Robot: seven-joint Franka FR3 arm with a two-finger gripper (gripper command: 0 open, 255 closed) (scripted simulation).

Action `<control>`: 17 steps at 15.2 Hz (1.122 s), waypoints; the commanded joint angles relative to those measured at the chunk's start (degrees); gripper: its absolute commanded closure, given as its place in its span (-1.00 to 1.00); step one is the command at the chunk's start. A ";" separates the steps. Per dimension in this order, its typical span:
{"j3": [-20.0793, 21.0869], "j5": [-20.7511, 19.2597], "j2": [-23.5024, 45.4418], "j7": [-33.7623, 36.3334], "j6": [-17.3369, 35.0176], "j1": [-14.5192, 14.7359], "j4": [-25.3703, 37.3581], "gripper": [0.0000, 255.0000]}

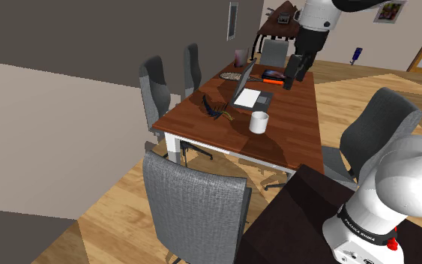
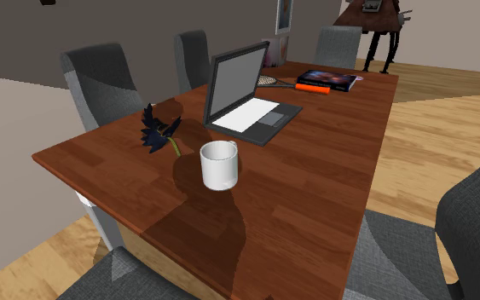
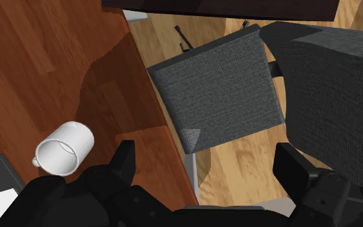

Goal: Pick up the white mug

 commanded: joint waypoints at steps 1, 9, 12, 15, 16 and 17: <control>0.00 0.00 0.00 0.00 0.00 0.00 0.00 -1.00; -7.08 -2.63 9.53 -7.77 14.24 -1.14 -3.93 -1.00; -9.76 -2.89 14.45 -10.85 19.51 -1.28 -4.01 -1.00; -12.44 -2.50 19.99 -14.17 24.58 -1.16 -3.32 -1.00; -13.32 -2.18 21.96 -15.36 26.20 -1.08 -2.93 -1.00; -14.18 -1.75 23.99 -16.60 27.79 -0.97 -2.44 -1.00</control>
